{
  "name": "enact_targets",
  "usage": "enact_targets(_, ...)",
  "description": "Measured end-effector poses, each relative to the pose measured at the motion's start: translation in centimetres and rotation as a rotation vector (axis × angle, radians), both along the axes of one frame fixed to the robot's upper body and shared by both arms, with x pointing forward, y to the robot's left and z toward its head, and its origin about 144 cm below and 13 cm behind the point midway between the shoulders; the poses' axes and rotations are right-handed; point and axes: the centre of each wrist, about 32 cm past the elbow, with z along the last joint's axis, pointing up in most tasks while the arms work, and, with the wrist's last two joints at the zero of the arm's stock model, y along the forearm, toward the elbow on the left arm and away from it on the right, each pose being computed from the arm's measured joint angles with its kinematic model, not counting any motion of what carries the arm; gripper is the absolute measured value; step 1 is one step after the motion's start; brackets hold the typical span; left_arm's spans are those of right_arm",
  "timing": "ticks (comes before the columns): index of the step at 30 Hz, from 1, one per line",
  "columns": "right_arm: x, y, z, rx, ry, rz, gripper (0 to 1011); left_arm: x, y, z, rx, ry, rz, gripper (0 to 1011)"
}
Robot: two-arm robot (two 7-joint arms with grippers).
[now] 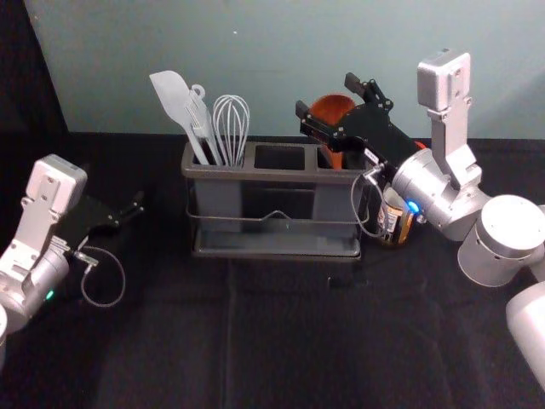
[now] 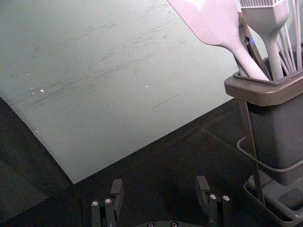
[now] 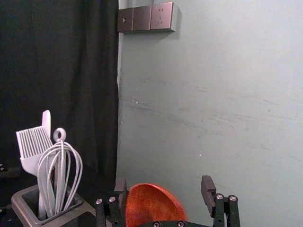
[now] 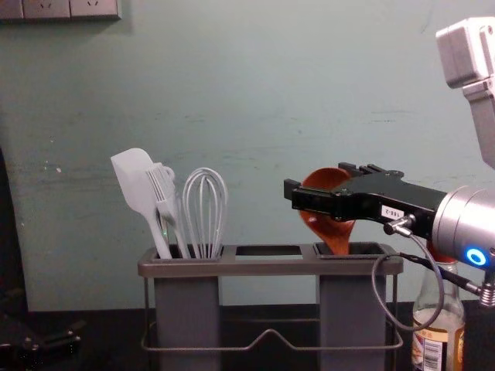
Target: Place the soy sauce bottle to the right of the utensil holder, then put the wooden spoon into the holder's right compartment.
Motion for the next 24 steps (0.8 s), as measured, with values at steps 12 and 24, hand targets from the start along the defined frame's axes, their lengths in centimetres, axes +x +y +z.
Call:
enact_targets(12,0.02,0.00,-0.01,-0.001,-0.001,0.000,1003,0.00,0.00,0.00,0.000,0.000,0.000,1005)
enact_targets(24,-0.53,-0.15,0.97,-0.012,-0.032,-0.011,1002,0.00,0.00,0.00,0.000,0.000,0.000,1005)
